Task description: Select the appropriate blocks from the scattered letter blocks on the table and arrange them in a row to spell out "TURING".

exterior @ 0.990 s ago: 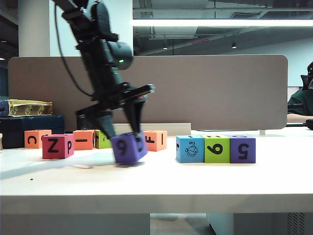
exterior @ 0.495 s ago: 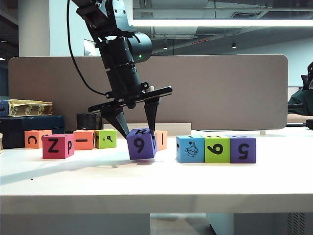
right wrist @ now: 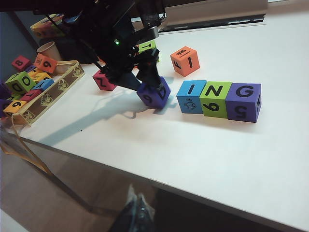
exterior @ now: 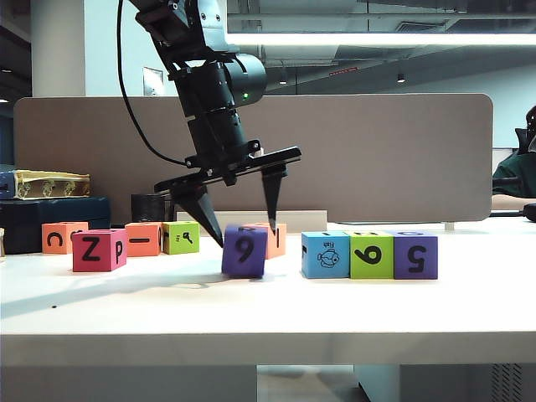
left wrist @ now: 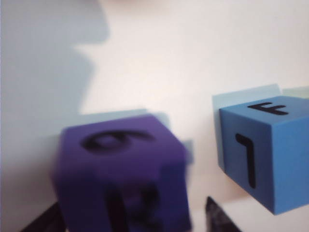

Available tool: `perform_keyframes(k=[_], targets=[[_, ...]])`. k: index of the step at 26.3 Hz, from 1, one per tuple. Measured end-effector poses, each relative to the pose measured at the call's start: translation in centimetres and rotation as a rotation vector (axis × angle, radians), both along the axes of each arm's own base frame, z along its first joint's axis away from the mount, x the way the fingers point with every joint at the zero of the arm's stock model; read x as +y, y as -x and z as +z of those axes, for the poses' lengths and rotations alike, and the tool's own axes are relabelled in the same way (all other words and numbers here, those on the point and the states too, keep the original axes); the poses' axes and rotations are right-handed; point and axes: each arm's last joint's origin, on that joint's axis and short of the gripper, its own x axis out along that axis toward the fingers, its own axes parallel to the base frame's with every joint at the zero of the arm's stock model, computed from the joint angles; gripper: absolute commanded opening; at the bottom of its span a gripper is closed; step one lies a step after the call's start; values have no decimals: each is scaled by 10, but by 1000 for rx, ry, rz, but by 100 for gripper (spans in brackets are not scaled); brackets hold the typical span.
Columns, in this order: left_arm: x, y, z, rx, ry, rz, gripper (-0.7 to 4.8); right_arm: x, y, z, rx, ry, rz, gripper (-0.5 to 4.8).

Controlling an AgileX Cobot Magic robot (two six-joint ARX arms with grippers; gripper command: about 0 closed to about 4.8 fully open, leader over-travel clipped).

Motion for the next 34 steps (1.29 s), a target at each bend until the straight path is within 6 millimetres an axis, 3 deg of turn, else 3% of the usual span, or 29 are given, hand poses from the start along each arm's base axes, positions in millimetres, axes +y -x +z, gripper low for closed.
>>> perform_keyframes(k=[12,25,27,31,34], targets=[[-3,5,4,14,-32,-37,346,0,0,0,0,0,0,-1],[11,-7,80,-302,-237,-94,345,0,0,0,0,0,0,-1],[22,-13,88,-335,-271,-69,346,0,0,0,0,0,0,-1],[82,-35,88,-263,-305,47,356,0,0,0,0,0,0,-1],[110,-40,84,-195,-312,91,418,0,0,0,0,0,0,-1]])
